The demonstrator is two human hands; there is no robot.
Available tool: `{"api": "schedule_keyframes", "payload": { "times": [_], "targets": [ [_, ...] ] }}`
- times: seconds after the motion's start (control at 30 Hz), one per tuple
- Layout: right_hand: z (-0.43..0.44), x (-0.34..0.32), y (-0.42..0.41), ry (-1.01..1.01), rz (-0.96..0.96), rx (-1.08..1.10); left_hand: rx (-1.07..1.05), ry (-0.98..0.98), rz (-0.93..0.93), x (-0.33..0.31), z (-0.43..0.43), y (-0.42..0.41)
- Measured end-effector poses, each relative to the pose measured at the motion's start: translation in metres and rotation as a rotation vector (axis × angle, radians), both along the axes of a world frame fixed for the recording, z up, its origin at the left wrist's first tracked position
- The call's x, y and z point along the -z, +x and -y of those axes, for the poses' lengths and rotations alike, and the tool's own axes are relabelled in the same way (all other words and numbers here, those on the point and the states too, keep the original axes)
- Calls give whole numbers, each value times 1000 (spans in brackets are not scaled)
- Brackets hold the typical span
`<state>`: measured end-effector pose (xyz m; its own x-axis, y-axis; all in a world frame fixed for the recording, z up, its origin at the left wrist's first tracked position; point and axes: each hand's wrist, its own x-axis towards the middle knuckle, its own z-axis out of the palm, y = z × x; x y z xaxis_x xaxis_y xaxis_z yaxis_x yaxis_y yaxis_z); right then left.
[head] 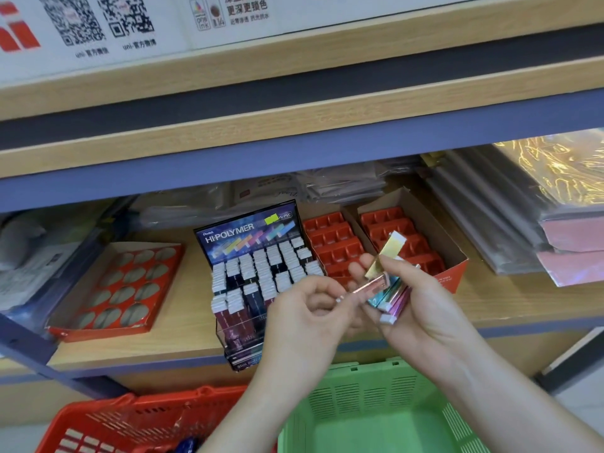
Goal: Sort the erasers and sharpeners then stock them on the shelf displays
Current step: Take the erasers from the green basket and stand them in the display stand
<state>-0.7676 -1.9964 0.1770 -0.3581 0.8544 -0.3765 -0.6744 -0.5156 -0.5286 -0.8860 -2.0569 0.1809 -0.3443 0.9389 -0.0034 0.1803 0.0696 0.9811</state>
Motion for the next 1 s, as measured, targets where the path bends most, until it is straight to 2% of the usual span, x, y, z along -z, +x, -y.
{"api": "schedule_keyframes", "payload": {
  "times": [0.07, 0.13, 0.2, 0.37, 0.57, 0.73, 1.0],
  "targets": [
    [-5, -2, 6, -32, -16, 53, -53, 57, 33, -16, -1, -16],
    [-7, -3, 10, -45, 6, 70, -131, 117, -161, -29, -12, -43],
    [-5, -3, 11, -42, 28, 55, -147, 97, -407, -36, -30, -66],
    [-1, -5, 5, -22, 57, 2, 60, -23, -885, -25, -69, -84],
    [0, -5, 7, -8, 90, -29, 248, -7, -1185, -18, -93, -78],
    [1, -4, 7, -4, 117, -67, 331, -47, -1281, -10, -102, -75],
    [4, -2, 5, 11, 163, -146, 278, -110, -1098, -9, -107, -78]
  ]
}}
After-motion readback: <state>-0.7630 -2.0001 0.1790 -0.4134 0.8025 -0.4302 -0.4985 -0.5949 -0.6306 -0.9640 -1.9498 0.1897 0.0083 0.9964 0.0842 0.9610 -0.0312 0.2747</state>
